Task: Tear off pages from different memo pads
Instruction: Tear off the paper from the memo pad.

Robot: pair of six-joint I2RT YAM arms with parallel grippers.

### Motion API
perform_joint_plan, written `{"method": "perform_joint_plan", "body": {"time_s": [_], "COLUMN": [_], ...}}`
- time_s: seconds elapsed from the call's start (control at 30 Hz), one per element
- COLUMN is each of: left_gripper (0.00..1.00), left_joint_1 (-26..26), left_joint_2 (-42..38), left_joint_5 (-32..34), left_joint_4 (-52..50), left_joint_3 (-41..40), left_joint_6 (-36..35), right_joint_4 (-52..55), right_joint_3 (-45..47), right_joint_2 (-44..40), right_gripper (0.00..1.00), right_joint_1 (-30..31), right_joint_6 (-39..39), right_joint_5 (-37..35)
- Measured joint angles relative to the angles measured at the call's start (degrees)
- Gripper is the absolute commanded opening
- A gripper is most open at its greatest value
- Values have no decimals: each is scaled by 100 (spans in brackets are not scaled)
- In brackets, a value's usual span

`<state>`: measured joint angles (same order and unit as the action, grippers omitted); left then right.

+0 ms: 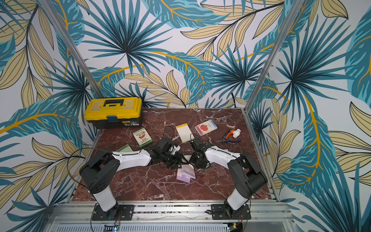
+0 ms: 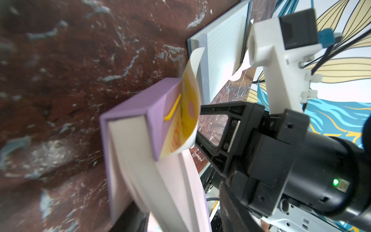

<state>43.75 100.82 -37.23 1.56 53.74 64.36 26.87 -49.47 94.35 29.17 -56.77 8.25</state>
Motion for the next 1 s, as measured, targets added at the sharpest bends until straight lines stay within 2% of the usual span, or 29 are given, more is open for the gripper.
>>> {"method": "perform_joint_plan", "body": {"time_s": [0.13, 0.3, 0.4, 0.47, 0.53, 0.77, 1.0], "left_gripper": [64, 64, 59, 48, 47, 55, 55], "left_joint_1": [-11, -13, -13, -13, -4, 210, 173], "left_joint_2": [-44, -70, -120, -188, -317, -1220, -1154], "left_joint_5": [74, 136, 197, 208, 13, -629, -715], "left_joint_4": [0, -61, -103, -149, -111, 682, 828], "left_joint_3": [-35, -33, -33, -33, -31, 396, 330], "left_joint_6": [72, 39, 17, -9, -81, -352, -393], "right_joint_4": [-188, -284, -334, -417, -461, -778, -778], "right_joint_3": [48, 63, 66, 85, 98, 116, 111], "right_joint_2": [0, 4, 20, 26, 28, 98, 85], "right_gripper": [0, 0, 0, 0, 0, 0, 0], "right_joint_1": [-63, -76, -79, -79, -85, -50, -50], "right_joint_6": [-2, -2, -2, -2, -20, -26, -24], "right_joint_5": [181, 260, 297, 343, 354, 409, 407]}}
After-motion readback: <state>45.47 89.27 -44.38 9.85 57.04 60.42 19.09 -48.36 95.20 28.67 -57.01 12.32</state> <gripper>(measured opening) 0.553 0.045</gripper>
